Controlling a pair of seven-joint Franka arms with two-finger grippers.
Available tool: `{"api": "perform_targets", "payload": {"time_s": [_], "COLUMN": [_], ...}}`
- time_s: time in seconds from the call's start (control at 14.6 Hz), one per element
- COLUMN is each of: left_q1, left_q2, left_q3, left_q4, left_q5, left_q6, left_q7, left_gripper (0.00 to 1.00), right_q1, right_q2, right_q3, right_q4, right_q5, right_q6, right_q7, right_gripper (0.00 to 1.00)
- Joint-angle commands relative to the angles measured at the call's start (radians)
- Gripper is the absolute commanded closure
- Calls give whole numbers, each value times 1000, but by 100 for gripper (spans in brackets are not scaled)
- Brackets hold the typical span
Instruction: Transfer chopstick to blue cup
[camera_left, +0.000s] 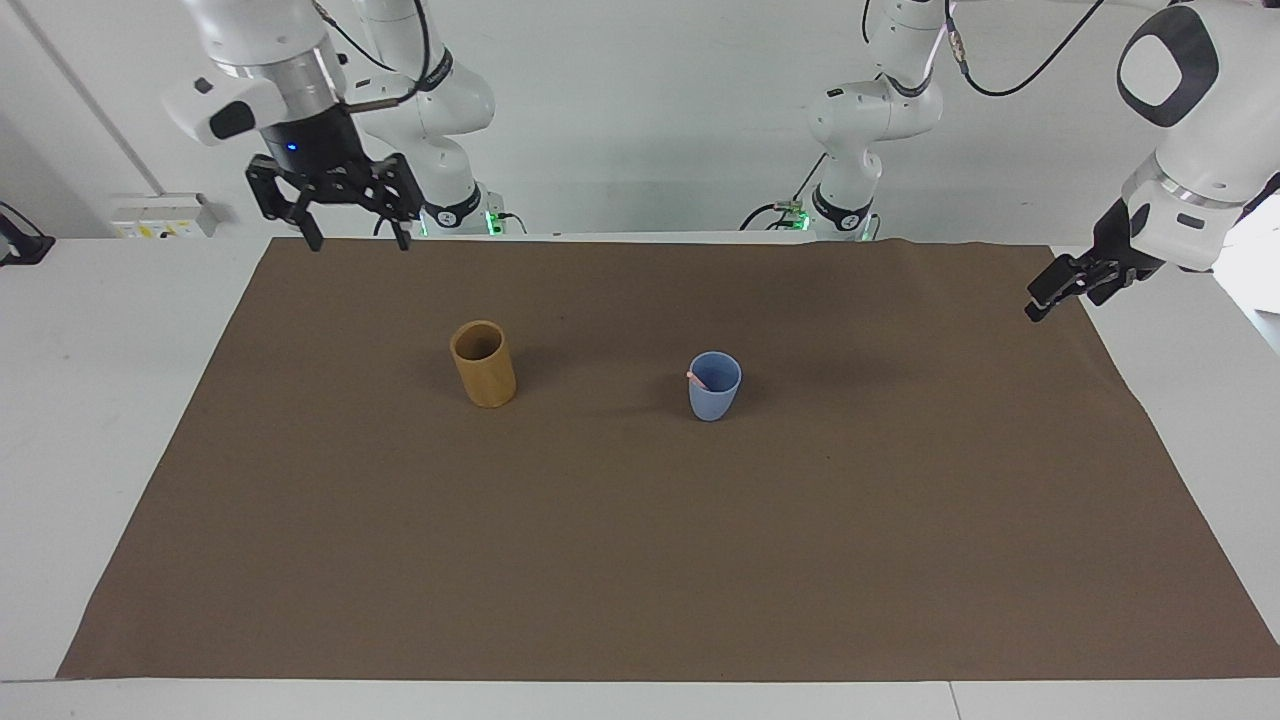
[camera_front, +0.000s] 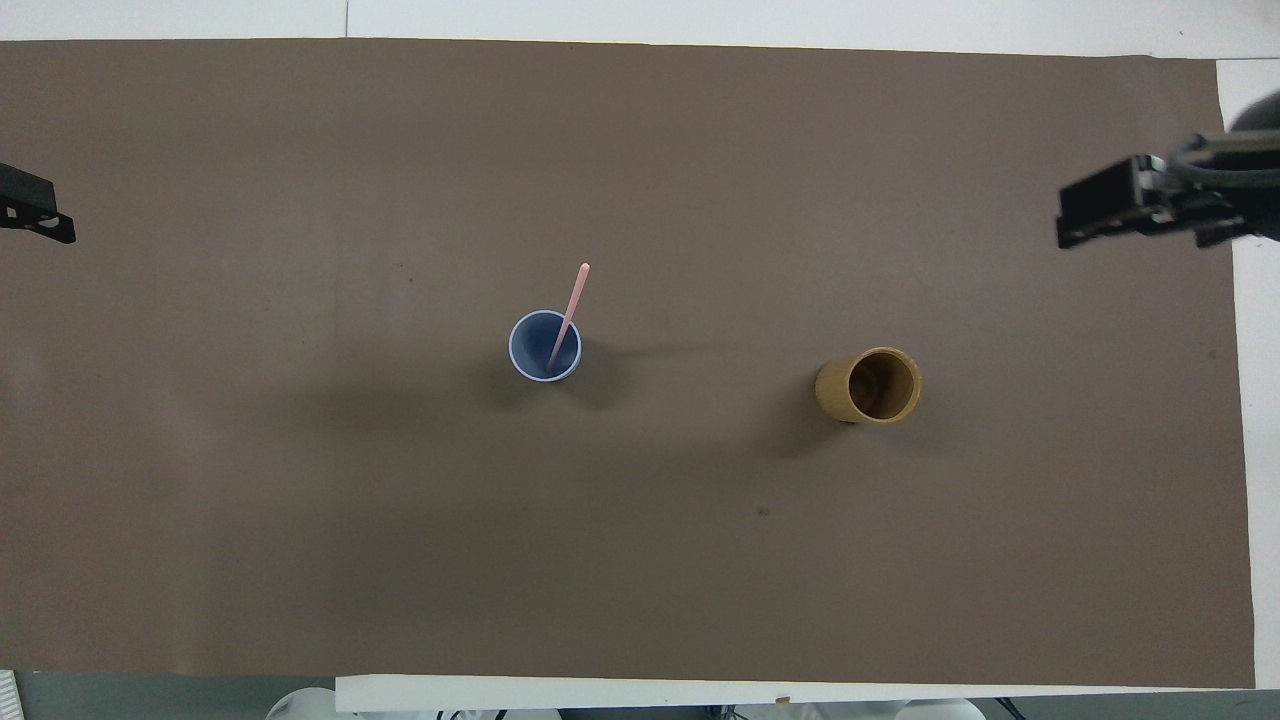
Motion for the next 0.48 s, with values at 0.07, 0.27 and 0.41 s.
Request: {"api": "perform_targets", "payload": {"time_s": [0.07, 0.27, 0.41], "left_q1": [7, -2, -8], "left_q2": [-9, -9, -10], "left_q3": [1, 1, -8], "left_q4": [-9, -9, -6], "left_q5": [-4, -4, -4], "left_q6": [-12, 28, 17], "left_q7": [12, 11, 31], "left_gripper": [0, 0, 0], "right_q1": [-93, -89, -89], "right_q2": [-70, -84, -78], "right_q3": [8, 8, 8], "right_q4": [-140, -166, -163], "right_q5": [14, 14, 12], "right_q6": [-19, -24, 8], "right_q7": [-92, -90, -87], "right_gripper": [0, 0, 0]}}
